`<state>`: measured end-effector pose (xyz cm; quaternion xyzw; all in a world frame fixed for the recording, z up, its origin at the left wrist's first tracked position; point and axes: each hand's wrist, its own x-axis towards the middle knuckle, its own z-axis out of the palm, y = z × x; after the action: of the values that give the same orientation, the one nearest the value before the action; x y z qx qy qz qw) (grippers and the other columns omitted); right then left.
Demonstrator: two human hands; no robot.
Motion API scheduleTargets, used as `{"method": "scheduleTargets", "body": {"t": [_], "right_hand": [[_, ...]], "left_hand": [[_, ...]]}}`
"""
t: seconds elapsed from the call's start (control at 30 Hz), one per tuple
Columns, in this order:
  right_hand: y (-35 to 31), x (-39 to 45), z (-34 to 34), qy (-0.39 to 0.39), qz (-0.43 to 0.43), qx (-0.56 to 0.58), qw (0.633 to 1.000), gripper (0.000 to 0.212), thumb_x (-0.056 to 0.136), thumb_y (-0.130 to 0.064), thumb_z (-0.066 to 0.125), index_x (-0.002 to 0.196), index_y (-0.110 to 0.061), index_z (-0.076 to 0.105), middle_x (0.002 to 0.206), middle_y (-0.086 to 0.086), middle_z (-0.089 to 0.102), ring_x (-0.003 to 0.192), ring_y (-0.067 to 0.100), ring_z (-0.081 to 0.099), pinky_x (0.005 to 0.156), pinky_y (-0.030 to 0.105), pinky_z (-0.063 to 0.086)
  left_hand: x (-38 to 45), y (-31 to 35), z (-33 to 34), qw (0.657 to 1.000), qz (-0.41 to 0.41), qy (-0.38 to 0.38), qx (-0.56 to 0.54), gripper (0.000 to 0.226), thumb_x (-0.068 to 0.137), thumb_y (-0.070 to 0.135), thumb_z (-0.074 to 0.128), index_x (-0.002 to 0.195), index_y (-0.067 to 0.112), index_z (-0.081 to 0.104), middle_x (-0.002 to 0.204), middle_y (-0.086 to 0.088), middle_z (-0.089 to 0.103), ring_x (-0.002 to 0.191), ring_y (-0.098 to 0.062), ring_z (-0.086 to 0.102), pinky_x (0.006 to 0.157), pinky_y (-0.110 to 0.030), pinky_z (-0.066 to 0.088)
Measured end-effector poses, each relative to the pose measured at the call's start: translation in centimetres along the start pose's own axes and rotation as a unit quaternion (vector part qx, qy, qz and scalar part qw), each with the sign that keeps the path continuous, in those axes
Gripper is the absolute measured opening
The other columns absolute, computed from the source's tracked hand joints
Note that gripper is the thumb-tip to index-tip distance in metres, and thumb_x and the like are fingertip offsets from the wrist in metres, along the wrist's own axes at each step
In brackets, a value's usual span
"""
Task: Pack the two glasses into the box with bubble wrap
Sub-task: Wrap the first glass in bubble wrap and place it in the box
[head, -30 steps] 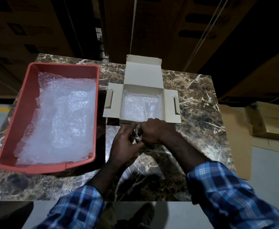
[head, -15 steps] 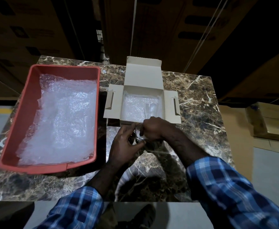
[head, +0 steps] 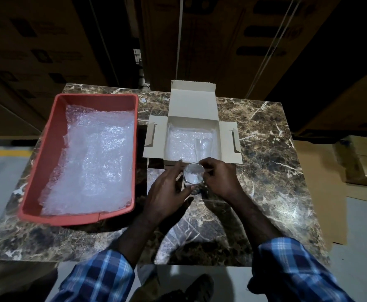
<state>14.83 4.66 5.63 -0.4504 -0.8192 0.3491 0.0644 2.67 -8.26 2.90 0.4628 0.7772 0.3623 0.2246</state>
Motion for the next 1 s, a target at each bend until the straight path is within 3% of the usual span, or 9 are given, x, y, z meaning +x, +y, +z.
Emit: {"method": "scheduleTargets", "body": {"t": [0.13, 0.27, 0.37, 0.43, 0.53, 0.67, 0.77, 0.9, 1.0], "right_hand": [[-2.6, -0.3, -0.2, 0.082, -0.042, -0.043, 0.995, 0.032, 0.090, -0.010, 0.061, 0.120, -0.015, 0.071, 0.116, 0.007, 0.072, 0.104, 0.024, 0.067, 0.091, 0.027, 0.049], [-8.2, -0.9, 1.6, 0.129, -0.193, -0.020, 0.973, 0.025, 0.088, -0.008, 0.065, 0.112, -0.010, 0.073, 0.110, 0.006, 0.073, 0.106, 0.025, 0.063, 0.093, 0.032, 0.046], [-12.7, -1.2, 4.5, 0.112, -0.310, -0.007, 0.944, 0.025, 0.082, -0.002, 0.065, 0.106, -0.004, 0.074, 0.100, 0.010, 0.074, 0.096, 0.027, 0.063, 0.085, 0.033, 0.049], [-15.1, -1.2, 7.0, 0.028, -0.352, -0.054, 0.934, 0.025, 0.085, -0.006, 0.064, 0.109, -0.005, 0.072, 0.101, 0.011, 0.073, 0.097, 0.029, 0.062, 0.083, 0.036, 0.052], [-17.3, -0.7, 10.8, -0.129, -0.334, -0.188, 0.914, 0.025, 0.092, -0.018, 0.062, 0.114, -0.008, 0.066, 0.108, 0.013, 0.067, 0.107, 0.032, 0.058, 0.080, 0.040, 0.053], [-18.8, 0.0, 13.9, -0.218, -0.277, -0.285, 0.891, 0.031, 0.092, -0.019, 0.063, 0.122, -0.012, 0.059, 0.118, 0.014, 0.059, 0.112, 0.034, 0.057, 0.080, 0.039, 0.047], [-19.2, 0.5, 14.8, -0.236, -0.248, -0.300, 0.890, 0.035, 0.092, -0.014, 0.061, 0.126, -0.014, 0.058, 0.121, 0.014, 0.056, 0.113, 0.034, 0.057, 0.081, 0.039, 0.046], [-19.3, 0.8, 14.8, -0.240, -0.224, -0.301, 0.895, 0.024, 0.090, -0.001, 0.055, 0.113, -0.006, 0.059, 0.112, 0.016, 0.056, 0.105, 0.034, 0.058, 0.071, 0.035, 0.041], [-19.9, 1.2, 14.3, -0.208, -0.209, -0.266, 0.918, 0.018, 0.090, -0.003, 0.055, 0.107, -0.004, 0.061, 0.109, 0.017, 0.058, 0.100, 0.034, 0.059, 0.070, 0.033, 0.041]], "left_hand": [[-1.6, 1.7, -4.1, 0.997, 0.033, 0.070, 0.001, 0.044, 0.084, 0.025, 0.078, 0.126, 0.021, 0.068, 0.109, 0.005, 0.071, 0.095, -0.012, 0.064, 0.081, -0.022, 0.046], [-3.1, 0.2, -10.0, 0.988, 0.042, 0.146, 0.027, 0.032, 0.084, 0.021, 0.077, 0.116, 0.020, 0.074, 0.101, 0.007, 0.074, 0.087, -0.009, 0.066, 0.081, -0.023, 0.051], [-3.1, -4.0, -14.5, 0.983, -0.006, 0.074, 0.167, 0.034, 0.084, 0.020, 0.076, 0.118, 0.020, 0.072, 0.107, 0.001, 0.074, 0.097, -0.022, 0.066, 0.087, -0.032, 0.050], [-2.9, -7.3, -17.1, 0.961, -0.068, -0.016, 0.269, 0.041, 0.084, 0.027, 0.076, 0.124, 0.025, 0.069, 0.119, -0.001, 0.072, 0.109, -0.027, 0.063, 0.094, -0.038, 0.049], [-2.8, -10.8, -19.5, 0.910, -0.114, -0.123, 0.380, 0.053, 0.086, 0.044, 0.070, 0.137, 0.033, 0.057, 0.133, 0.002, 0.064, 0.122, -0.023, 0.058, 0.100, -0.036, 0.046], [-1.7, -12.7, -20.2, 0.874, -0.106, -0.209, 0.425, 0.064, 0.085, 0.050, 0.070, 0.143, 0.031, 0.051, 0.139, 0.004, 0.060, 0.129, -0.020, 0.052, 0.104, -0.032, 0.043], [-1.0, -13.5, -20.2, 0.885, -0.103, -0.222, 0.396, 0.059, 0.088, 0.046, 0.069, 0.142, 0.027, 0.052, 0.143, 0.004, 0.055, 0.133, -0.019, 0.048, 0.108, -0.031, 0.039], [-0.4, -13.9, -20.7, 0.903, -0.101, -0.216, 0.357, 0.046, 0.094, 0.045, 0.063, 0.134, 0.024, 0.059, 0.140, 0.001, 0.059, 0.132, -0.018, 0.050, 0.107, -0.030, 0.039], [-0.3, -13.8, -21.2, 0.914, -0.087, -0.216, 0.333, 0.046, 0.094, 0.046, 0.062, 0.134, 0.023, 0.060, 0.139, 0.001, 0.059, 0.131, -0.018, 0.050, 0.107, -0.031, 0.039]]}}
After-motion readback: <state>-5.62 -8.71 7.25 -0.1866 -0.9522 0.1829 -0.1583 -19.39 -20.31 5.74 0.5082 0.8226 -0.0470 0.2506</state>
